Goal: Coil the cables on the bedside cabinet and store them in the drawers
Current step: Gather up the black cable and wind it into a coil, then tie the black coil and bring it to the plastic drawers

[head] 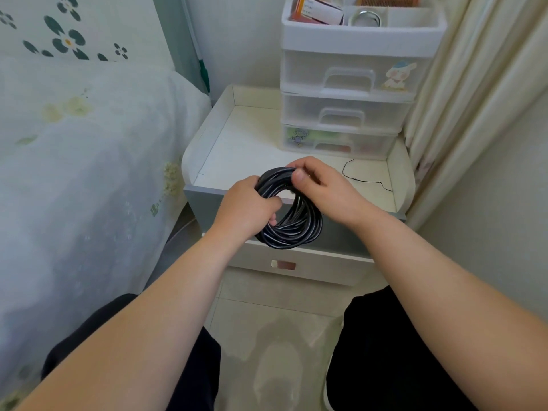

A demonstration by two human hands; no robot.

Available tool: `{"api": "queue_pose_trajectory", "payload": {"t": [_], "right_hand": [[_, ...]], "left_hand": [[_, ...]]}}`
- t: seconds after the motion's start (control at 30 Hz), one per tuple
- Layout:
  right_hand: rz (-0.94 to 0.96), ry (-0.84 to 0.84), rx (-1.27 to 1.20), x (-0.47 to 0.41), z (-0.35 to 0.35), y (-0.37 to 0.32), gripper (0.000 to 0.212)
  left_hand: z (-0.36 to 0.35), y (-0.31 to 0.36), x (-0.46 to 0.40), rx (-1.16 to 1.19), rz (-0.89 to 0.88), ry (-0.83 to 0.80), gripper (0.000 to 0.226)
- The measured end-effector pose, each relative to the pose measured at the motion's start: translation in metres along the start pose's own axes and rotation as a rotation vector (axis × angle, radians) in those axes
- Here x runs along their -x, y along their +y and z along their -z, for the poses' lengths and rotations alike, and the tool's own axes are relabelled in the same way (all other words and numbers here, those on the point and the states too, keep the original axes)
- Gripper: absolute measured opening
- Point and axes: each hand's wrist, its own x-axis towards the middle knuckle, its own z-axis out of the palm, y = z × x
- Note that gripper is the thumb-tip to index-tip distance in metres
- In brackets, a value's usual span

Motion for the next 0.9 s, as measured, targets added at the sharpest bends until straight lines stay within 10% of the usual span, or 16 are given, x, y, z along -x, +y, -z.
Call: {"api": "queue_pose_trajectory", "payload": {"t": [0.2, 0.4, 0.9], "right_hand": [[-0.323, 0.283, 0.493, -0.044, 0.050, 0.052, 0.041], [-0.659, 0.185, 0.790, -0.057, 0.048, 0.098, 0.050], [-0.540, 0.295, 0.800, -0.070, 0.033, 0.088, 0.043]], "left_hand": [[0.004, -0.003, -0.006, -0.051, 0.016, 0.023, 0.003], [0.008, -0.007, -0.009, -0.006, 0.073, 0.050, 0.004], [0.025, -0.015, -0.016, 0.150, 0.150, 0.123, 0.007]]}}
